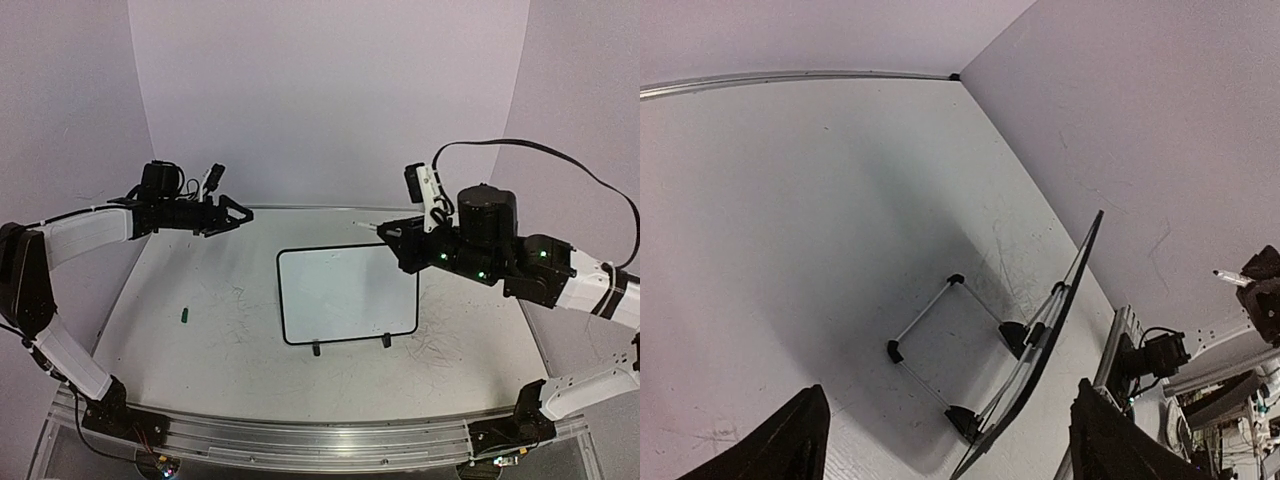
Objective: Write a sentence on the whiteboard
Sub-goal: Hold the whiteboard on the whiteboard stand.
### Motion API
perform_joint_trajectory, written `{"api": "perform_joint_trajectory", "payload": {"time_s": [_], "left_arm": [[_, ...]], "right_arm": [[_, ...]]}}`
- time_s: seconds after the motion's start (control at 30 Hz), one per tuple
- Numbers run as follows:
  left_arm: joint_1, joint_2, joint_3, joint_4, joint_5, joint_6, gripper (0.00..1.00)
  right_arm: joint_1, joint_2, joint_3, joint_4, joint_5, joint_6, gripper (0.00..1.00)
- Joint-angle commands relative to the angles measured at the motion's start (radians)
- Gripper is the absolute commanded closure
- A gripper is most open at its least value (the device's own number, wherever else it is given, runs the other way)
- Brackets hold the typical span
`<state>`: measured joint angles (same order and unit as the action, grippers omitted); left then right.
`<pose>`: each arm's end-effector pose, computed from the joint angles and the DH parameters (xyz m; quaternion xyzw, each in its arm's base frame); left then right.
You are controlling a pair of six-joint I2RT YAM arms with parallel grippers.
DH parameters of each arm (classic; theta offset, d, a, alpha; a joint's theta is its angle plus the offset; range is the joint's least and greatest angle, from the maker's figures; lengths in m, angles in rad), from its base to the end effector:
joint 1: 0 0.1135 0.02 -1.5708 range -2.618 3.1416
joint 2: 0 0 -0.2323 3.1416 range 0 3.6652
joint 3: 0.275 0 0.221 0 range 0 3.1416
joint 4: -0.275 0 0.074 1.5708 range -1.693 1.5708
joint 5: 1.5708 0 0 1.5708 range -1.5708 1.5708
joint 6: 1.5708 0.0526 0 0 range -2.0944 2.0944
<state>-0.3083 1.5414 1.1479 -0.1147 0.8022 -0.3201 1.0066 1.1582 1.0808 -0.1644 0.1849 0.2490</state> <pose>0.3022 -0.1359 0.2658 0.1931 0.7949 -0.4643 0.3396 0.1502 0.2193 0.3396 -0.2370 0.7493 0.3018 0.5396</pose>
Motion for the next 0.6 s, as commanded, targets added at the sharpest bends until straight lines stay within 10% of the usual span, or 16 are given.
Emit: {"api": "perform_joint_trajectory", "payload": {"time_s": [0.0, 0.57], "left_arm": [[-0.032, -0.033, -0.04, 0.043, 0.121, 0.101, 0.23], [-0.196, 0.072, -0.074, 0.043, 0.127, 0.125, 0.48]], "right_arm": [[0.095, 0.075, 0.051, 0.092, 0.072, -0.04, 1.0], [0.178, 0.341, 0.073, 0.271, 0.062, -0.059, 1.0]]}}
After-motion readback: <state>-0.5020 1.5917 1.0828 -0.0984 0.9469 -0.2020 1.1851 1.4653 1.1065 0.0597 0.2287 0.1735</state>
